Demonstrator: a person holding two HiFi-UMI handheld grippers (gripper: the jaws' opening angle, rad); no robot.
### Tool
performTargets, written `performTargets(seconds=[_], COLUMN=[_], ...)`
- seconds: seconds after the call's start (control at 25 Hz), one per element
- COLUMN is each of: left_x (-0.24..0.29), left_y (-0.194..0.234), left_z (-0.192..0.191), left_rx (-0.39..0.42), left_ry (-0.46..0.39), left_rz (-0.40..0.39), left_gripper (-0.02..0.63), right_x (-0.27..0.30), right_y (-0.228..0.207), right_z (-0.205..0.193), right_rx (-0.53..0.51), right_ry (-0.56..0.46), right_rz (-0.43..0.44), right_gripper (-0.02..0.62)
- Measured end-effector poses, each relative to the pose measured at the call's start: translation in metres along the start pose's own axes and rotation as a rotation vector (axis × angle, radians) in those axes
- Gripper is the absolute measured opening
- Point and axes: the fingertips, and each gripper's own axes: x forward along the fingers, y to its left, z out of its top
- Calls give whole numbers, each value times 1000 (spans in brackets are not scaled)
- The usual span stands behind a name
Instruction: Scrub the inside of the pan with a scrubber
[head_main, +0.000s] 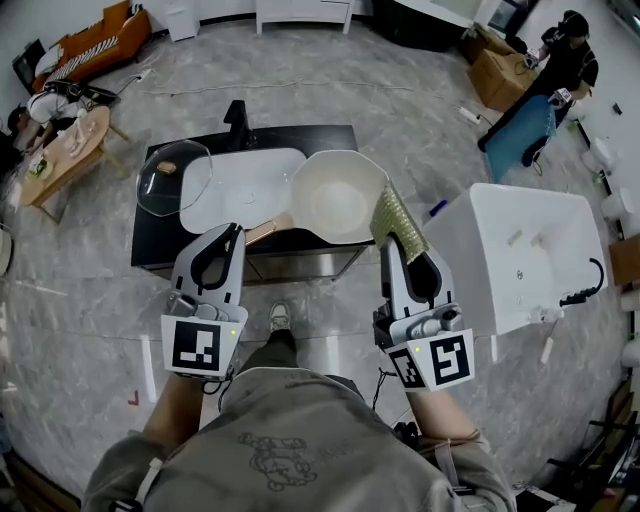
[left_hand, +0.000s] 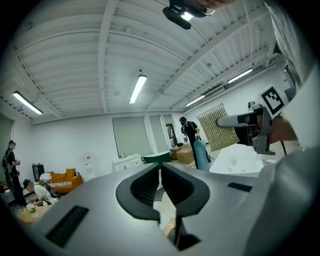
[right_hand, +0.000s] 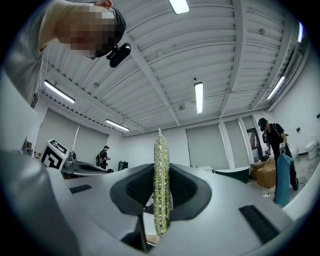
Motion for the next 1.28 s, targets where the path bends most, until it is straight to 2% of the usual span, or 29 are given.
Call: performTargets(seconds=[0.28, 0.68, 0.92, 1.08, 1.28], left_x=[57, 120, 141, 155, 169], left_y=[41, 70, 65, 55, 40], left_z=[-18, -44, -64, -83, -100], left_rx=[-10, 14, 35, 88, 31], left_ry=[21, 59, 119, 190, 254], left_rz=[-71, -196, -285, -328, -380], left_gripper=[26, 26, 28, 28, 37], right_x=[69, 140, 160, 171, 185], right_y=[-6, -19, -33, -51, -79], right_z=[-24, -58, -77, -94, -120], right_rx=[-1, -34, -54, -63, -70], right_ry=[69, 161, 220, 254, 309], right_rz=[-21, -48, -57, -56, -43], right_gripper=[74, 74, 74, 74, 74])
